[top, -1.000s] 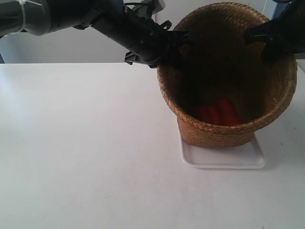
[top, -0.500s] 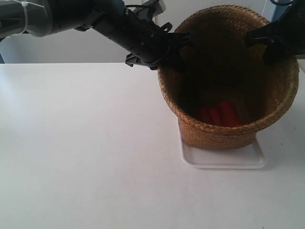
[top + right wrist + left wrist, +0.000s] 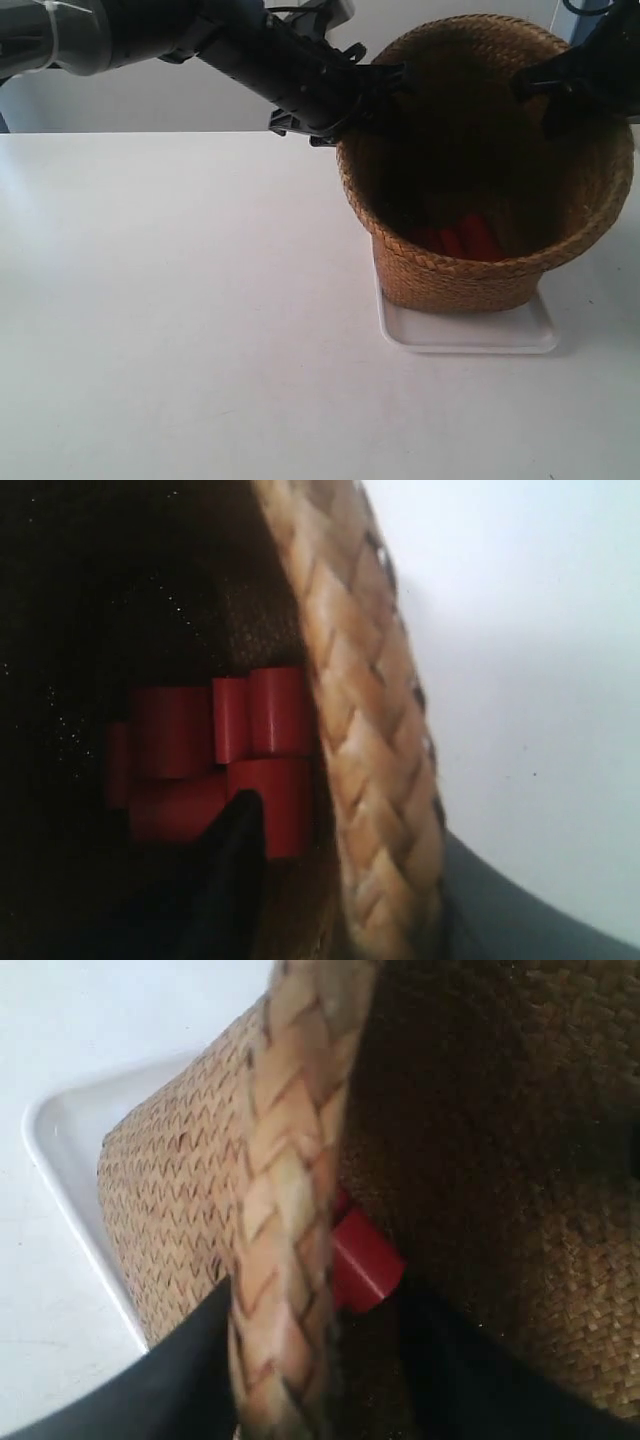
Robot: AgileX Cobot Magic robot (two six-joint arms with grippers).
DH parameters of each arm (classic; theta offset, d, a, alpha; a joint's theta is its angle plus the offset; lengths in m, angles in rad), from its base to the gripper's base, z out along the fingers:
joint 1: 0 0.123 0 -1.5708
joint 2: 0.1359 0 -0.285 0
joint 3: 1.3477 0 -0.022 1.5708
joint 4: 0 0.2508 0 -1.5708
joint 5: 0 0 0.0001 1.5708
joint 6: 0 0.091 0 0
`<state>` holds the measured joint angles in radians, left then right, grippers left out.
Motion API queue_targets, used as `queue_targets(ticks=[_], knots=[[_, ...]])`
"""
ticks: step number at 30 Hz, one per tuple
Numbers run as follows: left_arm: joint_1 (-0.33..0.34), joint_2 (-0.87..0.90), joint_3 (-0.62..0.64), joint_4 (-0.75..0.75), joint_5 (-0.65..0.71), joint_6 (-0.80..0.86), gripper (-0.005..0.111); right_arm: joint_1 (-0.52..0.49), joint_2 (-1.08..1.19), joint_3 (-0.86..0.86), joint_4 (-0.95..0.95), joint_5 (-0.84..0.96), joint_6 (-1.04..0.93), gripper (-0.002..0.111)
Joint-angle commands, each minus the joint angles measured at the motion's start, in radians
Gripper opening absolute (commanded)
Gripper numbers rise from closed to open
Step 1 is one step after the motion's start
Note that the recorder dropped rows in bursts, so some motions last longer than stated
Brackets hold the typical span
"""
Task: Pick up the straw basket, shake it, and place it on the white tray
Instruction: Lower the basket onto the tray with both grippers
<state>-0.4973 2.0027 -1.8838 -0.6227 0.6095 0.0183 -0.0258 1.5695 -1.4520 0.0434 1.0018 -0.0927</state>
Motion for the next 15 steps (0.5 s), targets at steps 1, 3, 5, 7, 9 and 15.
queue_targets(ticks=[1,3,5,7,9,15], knots=[[-0.014,-0.021,-0.015,-0.060,-0.016,0.012,0.056,0.003,0.000,-0.004,0.006,-0.046,-0.012,0.047],[-0.014,-0.021,-0.015,-0.060,-0.022,0.012,0.059,0.003,0.000,-0.004,0.006,-0.059,-0.012,0.052],[-0.014,-0.021,-0.015,-0.060,-0.029,0.021,0.063,0.003,0.000,-0.004,0.006,-0.075,-0.012,0.057],[-0.014,-0.021,-0.015,-0.060,-0.061,0.030,0.070,0.003,0.000,-0.004,0.006,-0.106,-0.012,0.065],[-0.014,-0.021,-0.015,-0.060,-0.068,0.045,0.073,0.003,0.000,-0.004,0.005,-0.134,-0.012,0.068],[-0.014,-0.021,-0.015,-0.060,-0.116,0.065,0.074,0.003,-0.003,-0.004,0.000,-0.197,-0.012,0.068]])
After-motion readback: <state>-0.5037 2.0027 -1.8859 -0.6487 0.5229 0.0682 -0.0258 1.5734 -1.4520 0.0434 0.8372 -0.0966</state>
